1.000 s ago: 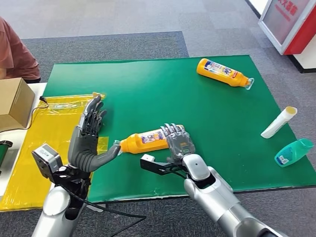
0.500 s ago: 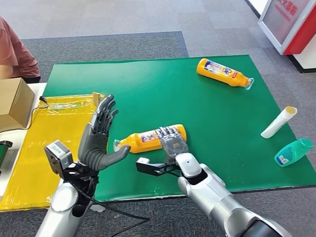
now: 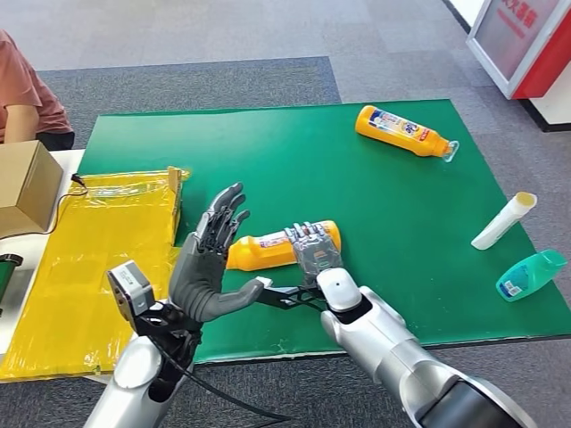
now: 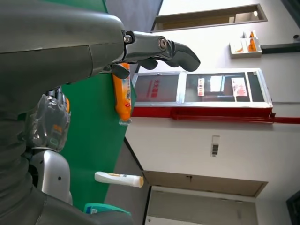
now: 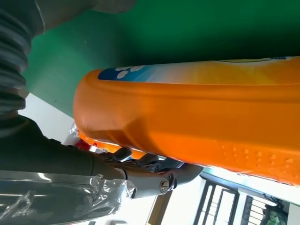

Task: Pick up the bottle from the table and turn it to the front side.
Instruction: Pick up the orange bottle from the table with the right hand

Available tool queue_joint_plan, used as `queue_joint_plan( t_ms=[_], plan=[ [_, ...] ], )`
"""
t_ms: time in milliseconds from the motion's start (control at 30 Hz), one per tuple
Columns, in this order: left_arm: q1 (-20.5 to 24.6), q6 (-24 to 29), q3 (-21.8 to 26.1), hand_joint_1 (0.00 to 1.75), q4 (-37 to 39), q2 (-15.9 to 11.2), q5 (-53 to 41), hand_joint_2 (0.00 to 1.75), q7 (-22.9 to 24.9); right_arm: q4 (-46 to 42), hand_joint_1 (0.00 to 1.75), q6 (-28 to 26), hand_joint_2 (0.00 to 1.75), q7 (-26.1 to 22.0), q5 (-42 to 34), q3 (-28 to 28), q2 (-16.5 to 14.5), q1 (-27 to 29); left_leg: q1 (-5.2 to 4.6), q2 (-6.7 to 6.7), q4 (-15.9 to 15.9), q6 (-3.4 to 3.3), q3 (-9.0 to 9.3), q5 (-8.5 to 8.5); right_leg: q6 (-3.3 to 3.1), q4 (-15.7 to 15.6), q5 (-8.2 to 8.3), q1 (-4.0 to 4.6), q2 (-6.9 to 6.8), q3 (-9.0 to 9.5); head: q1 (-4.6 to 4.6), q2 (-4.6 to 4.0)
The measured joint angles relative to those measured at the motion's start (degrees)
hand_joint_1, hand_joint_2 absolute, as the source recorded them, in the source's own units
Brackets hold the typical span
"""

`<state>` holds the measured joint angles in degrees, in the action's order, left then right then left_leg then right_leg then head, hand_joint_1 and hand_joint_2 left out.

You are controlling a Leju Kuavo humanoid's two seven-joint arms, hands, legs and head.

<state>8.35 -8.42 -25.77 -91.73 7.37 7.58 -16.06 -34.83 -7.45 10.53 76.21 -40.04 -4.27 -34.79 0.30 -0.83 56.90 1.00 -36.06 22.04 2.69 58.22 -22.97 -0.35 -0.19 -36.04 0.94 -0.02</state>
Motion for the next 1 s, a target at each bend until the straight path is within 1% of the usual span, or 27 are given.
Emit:
queue_joint_plan(
  t_ms=[367, 633, 1000],
  plan=[
    [-0.1, 0.0, -1.0, 0.0, 1.3, 0.2, 0.1, 1.75, 0.0, 1.2, 0.0, -0.7, 1.75, 0.7, 0.6, -0.1, -0.1, -0.6, 0.0, 0.0, 0.0, 0.0, 0.0, 0.0, 0.0, 0.0, 0.0, 0.0, 0.0, 0.0, 0.0, 0.0],
    [0.0, -0.3, -2.1, 0.0, 2.2, 0.5, 0.3, 1.75, 0.0, 2.9, 0.0, 0.9, 1.75, 1.4, 1.2, 0.1, -0.4, -2.2, 0.0, 0.0, 0.0, 0.0, 0.0, 0.0, 0.0, 0.0, 0.0, 0.0, 0.0, 0.0, 0.0, 0.0],
    [0.3, -0.6, -3.2, 0.0, 3.5, 0.8, 0.9, 1.75, 0.1, 5.4, 0.0, 0.9, 1.75, 2.4, 2.0, 1.0, -1.0, -3.5, 0.0, 0.0, 0.0, 0.0, 0.0, 0.0, 0.0, 0.0, 0.0, 0.0, 0.0, -0.01, 0.0, 0.0]
  ],
)
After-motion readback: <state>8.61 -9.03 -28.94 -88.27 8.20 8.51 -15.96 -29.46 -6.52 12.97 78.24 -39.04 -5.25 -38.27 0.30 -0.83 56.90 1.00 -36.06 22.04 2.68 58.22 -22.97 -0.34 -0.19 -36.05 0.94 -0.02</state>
